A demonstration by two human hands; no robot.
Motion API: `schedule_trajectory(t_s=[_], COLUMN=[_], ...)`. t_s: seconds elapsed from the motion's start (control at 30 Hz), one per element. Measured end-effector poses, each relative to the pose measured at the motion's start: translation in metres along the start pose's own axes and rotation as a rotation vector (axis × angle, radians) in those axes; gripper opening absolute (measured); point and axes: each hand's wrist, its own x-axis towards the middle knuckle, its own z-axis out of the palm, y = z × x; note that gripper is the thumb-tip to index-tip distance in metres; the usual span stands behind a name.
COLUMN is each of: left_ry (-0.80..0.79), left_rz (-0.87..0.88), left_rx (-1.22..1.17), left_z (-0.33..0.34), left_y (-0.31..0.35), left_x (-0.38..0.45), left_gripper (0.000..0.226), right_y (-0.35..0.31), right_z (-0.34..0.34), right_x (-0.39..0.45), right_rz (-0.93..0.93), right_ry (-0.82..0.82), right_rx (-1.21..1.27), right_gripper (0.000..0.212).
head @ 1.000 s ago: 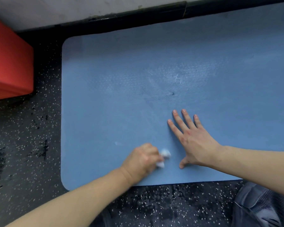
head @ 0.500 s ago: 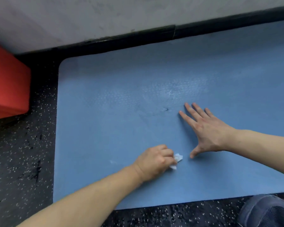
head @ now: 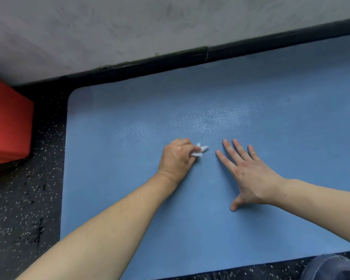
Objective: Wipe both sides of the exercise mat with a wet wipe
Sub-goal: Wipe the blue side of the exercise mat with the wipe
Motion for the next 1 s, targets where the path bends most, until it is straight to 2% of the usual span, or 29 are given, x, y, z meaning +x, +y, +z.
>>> schedule_trajectory(t_s=[0.03, 0.13, 0.17, 0.2, 0.3, 0.33, 0.4, 0.47, 0.5, 0.53, 0.6, 0.67, 0.7, 0.8, 0.83, 0.87, 0.93, 1.0], left_ry=[-0.007, -0.215, -0.241, -0.205, 0.039, 0.052, -0.052, -0.242, -0.266, -0.217, -0.015, 0.070, 0.040, -0.175, -0.193, -0.149, 0.018, 0.085], left_rz=[-0.011, 0.208, 0.242, 0.215, -0.067, -0.112, 0.015, 0.202, 0.236, 0.211, 0.014, -0.140, -0.108, 0.175, 0.193, 0.151, -0.054, -0.195], left_rx=[-0.017, -0.042, -0.031, -0.006, 0.076, 0.079, 0.059, 0.027, 0.038, 0.068, 0.135, 0.128, 0.109, 0.074, 0.092, 0.125, 0.201, 0.208], left_z=[0.004, 0.016, 0.011, 0.006, -0.013, -0.012, -0.002, 0.002, -0.002, -0.006, -0.017, -0.020, -0.016, -0.002, -0.007, -0.013, -0.027, -0.032], left_y=[0.006, 0.028, 0.022, 0.010, -0.020, -0.022, -0.011, -0.004, -0.011, -0.021, -0.043, -0.051, -0.046, -0.027, -0.032, -0.043, -0.068, -0.079], left_x=[-0.002, -0.018, -0.010, 0.003, 0.047, 0.050, 0.043, 0.032, 0.038, 0.050, 0.079, 0.092, 0.092, 0.081, 0.089, 0.102, 0.131, 0.144], left_gripper=[0.018, 0.010, 0.011, 0.014, 0.011, 0.011, 0.013, 0.012, 0.014, 0.017, 0.016, 0.013, 0.012, 0.012, 0.012, 0.011, 0.011, 0.012], right_y=[0.000, 0.002, 0.002, 0.002, 0.002, 0.002, 0.002, 0.002, 0.002, 0.002, 0.002, 0.002, 0.002, 0.002, 0.002, 0.002, 0.001, 0.002], right_z=[0.001, 0.003, 0.004, 0.004, 0.004, 0.004, 0.004, 0.004, 0.005, 0.004, 0.004, 0.003, 0.003, 0.002, 0.003, 0.003, 0.000, 0.000], right_x=[0.000, 0.001, 0.001, 0.001, 0.002, 0.002, 0.002, 0.002, 0.002, 0.002, 0.002, 0.002, 0.002, 0.003, 0.003, 0.003, 0.003, 0.003], right_rz=[0.000, 0.002, 0.002, 0.000, 0.000, 0.000, -0.002, 0.000, -0.001, -0.002, -0.004, -0.004, -0.005, -0.008, -0.007, -0.007, -0.006, -0.008], right_ry=[0.002, 0.012, 0.017, 0.014, 0.003, 0.003, -0.003, -0.004, -0.004, -0.006, -0.015, -0.021, -0.022, -0.027, -0.032, -0.040, -0.044, -0.037], right_rx=[0.001, 0.013, 0.018, 0.019, 0.013, 0.012, 0.010, 0.011, 0.016, 0.022, 0.026, 0.026, 0.028, 0.041, 0.049, 0.059, 0.072, 0.067], right_gripper=[0.164, 0.164, 0.164, 0.164, 0.163, 0.163, 0.163, 0.163, 0.163, 0.163, 0.162, 0.163, 0.163, 0.163, 0.162, 0.162, 0.162, 0.162])
